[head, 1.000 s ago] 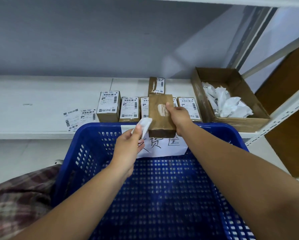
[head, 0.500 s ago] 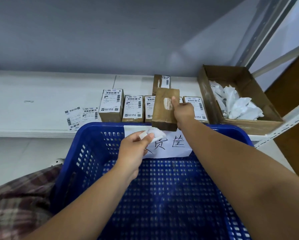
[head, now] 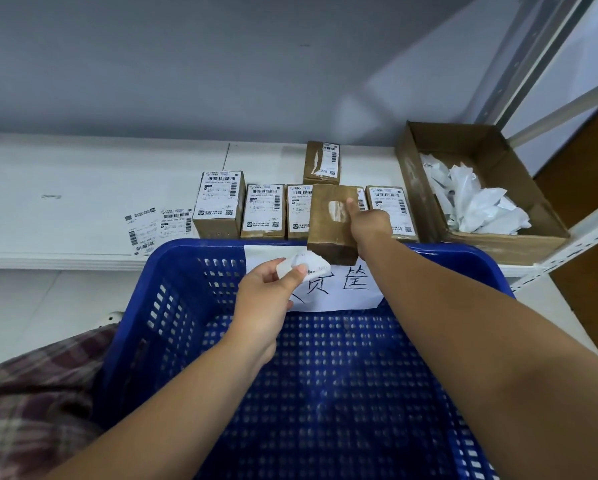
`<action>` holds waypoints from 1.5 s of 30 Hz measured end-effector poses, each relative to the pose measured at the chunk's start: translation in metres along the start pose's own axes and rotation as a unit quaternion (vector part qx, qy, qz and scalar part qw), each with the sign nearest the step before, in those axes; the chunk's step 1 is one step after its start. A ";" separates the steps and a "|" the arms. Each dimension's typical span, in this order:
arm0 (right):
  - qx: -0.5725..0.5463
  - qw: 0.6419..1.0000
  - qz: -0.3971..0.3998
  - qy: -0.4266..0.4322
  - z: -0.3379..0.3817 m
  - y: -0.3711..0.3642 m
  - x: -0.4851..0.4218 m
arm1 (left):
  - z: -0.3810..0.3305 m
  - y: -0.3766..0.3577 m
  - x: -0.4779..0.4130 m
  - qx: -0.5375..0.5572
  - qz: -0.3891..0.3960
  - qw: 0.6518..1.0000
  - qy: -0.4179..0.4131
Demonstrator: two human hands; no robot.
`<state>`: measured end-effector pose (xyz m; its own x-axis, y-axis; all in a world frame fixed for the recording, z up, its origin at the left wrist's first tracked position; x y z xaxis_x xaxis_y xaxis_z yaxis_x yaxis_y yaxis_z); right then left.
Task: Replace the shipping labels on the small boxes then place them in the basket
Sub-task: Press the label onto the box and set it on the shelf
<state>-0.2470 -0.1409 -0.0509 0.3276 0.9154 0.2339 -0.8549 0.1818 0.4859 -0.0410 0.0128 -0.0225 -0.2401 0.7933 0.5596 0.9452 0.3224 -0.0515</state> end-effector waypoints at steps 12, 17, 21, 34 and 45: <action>-0.049 0.998 -0.036 0.031 -0.014 0.019 0.015 | -0.004 0.003 -0.003 0.040 -0.005 0.999 -0.030; -0.022 0.973 -0.063 0.223 0.016 0.033 0.070 | -0.006 0.001 0.000 0.059 0.008 0.998 -0.036; -0.101 0.965 0.091 0.226 0.023 0.011 0.118 | -0.011 0.003 0.007 0.021 -0.008 0.997 -0.068; -0.096 0.937 0.193 0.275 0.034 0.007 0.169 | -0.022 -0.007 0.031 -0.029 0.032 0.993 -0.111; -0.257 0.949 0.146 0.107 -0.003 0.027 0.161 | -0.005 -0.033 0.035 -0.088 0.125 0.987 -0.051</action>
<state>-0.2187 0.0124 -0.0028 0.0039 0.9957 0.0922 -0.9980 0.0097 -0.0623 -0.0801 0.0276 0.0028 -0.0065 0.8878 0.4602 0.9994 0.0215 -0.0274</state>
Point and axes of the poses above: each hand's wrist, its own x-axis away from the middle knuckle, its own y-axis out of the back of the hand, z = x × y, the point moved 10 cm from there along -x, towards the middle knuckle, and after that the axes turned 10 degrees about y, right-handed, at the moved point
